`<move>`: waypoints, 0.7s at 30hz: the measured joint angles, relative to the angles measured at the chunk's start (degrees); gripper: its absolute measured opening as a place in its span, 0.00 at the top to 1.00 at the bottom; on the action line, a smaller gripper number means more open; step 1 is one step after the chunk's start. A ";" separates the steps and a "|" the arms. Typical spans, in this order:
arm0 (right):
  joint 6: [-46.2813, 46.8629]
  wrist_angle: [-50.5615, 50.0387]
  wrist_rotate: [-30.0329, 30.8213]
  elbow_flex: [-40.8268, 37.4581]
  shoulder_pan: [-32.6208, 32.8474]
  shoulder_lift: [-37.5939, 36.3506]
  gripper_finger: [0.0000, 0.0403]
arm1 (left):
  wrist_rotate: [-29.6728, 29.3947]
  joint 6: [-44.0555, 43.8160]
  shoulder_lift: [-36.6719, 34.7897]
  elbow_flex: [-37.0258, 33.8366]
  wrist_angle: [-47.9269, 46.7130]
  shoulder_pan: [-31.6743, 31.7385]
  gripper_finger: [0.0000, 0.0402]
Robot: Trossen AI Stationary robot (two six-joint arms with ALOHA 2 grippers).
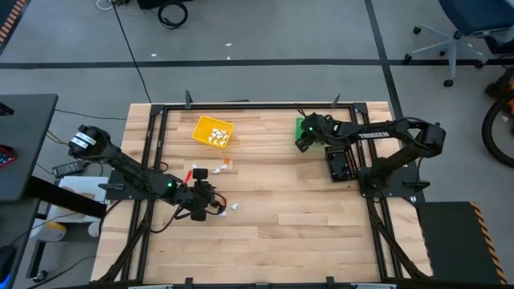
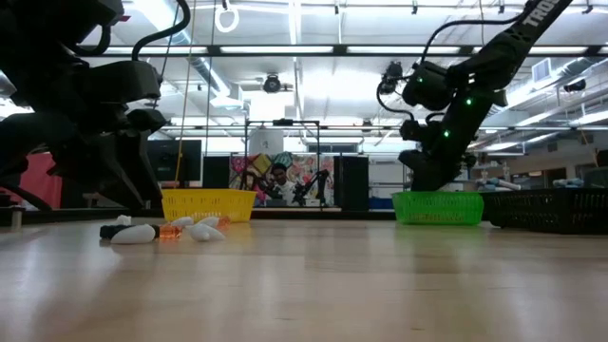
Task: Sort Halloween decoration
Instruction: Put the white ghost toy into the yellow bin
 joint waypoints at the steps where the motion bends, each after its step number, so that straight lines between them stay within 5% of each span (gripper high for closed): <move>1: -0.43 -0.05 -0.03 0.00 -0.02 -0.88 0.54 | 0.01 0.00 0.00 0.00 0.00 0.00 0.68; 8: -4.60 1.14 6.96 0.00 6.43 -9.98 0.54 | 0.02 0.24 0.00 0.00 -1.07 0.00 0.68; 12: -5.95 6.94 4.51 0.04 12.31 -11.79 0.54 | 0.10 0.22 0.00 0.00 -1.39 0.00 0.68; 21: -6.03 31.81 -5.99 0.04 26.06 4.46 0.54 | 0.88 0.13 0.00 0.00 -1.36 0.07 0.68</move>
